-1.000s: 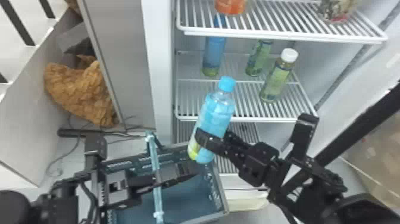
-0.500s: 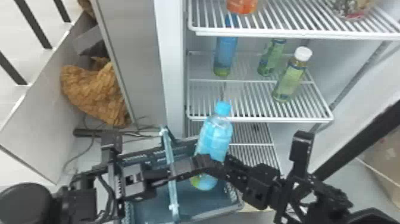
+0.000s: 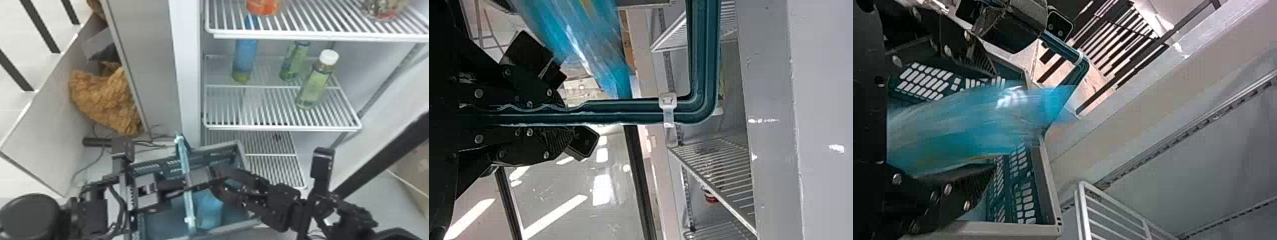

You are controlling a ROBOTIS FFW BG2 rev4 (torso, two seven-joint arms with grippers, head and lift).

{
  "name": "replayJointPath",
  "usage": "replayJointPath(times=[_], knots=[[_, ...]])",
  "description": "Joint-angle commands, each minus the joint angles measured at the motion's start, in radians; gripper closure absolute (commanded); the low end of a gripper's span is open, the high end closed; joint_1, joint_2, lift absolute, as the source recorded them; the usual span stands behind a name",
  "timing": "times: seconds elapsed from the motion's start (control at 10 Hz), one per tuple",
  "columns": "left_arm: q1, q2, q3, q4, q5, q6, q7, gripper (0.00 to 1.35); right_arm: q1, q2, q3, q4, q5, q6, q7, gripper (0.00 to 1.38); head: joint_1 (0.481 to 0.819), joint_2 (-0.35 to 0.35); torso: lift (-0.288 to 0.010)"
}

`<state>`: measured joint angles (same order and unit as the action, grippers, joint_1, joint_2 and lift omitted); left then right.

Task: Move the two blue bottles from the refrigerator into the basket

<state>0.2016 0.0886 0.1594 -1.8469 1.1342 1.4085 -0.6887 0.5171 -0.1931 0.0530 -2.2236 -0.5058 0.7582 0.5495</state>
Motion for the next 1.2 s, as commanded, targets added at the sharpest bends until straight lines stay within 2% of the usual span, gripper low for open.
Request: replayJointPath(times=[0.0, 0.2, 0.3, 0.4, 0.6, 0.9, 1.1], knots=[[0.0, 0.0, -0.002, 0.0, 0.001, -0.002, 0.0, 1.2, 0.006, 0.004, -0.015, -0.004, 0.001, -0.007, 0.001, 0.15, 0.695, -0.044, -0.22], [0.0, 0.002, -0.004, 0.0, 0.005, -0.002, 0.0, 1.2, 0.02, 0.018, -0.061, -0.011, 0.015, -0.032, 0.001, 0.15, 0.695, -0.062, -0.22], [0.0, 0.003, -0.006, 0.0, 0.007, -0.005, 0.0, 1.2, 0.028, 0.027, -0.093, -0.014, 0.019, -0.081, 0.001, 0.15, 0.695, -0.071, -0.22], [0.002, 0.003, -0.006, 0.0, 0.01, -0.005, 0.0, 1.2, 0.028, 0.034, -0.117, -0.006, 0.011, -0.181, 0.001, 0.15, 0.695, -0.099, -0.22], [0.002, 0.003, -0.008, 0.0, 0.014, -0.005, 0.0, 1.2, 0.008, 0.049, -0.177, 0.006, 0.017, -0.292, 0.0, 0.15, 0.695, -0.158, -0.22], [0.004, 0.002, -0.012, 0.0, 0.016, -0.005, 0.0, 1.2, -0.066, 0.049, -0.193, 0.075, 0.017, -0.393, -0.022, 0.16, 0.695, -0.218, -0.22], [0.004, 0.0, -0.014, 0.0, 0.016, 0.0, 0.002, 1.2, -0.164, 0.049, -0.173, 0.19, 0.025, -0.476, -0.039, 0.16, 0.695, -0.238, -0.22]])
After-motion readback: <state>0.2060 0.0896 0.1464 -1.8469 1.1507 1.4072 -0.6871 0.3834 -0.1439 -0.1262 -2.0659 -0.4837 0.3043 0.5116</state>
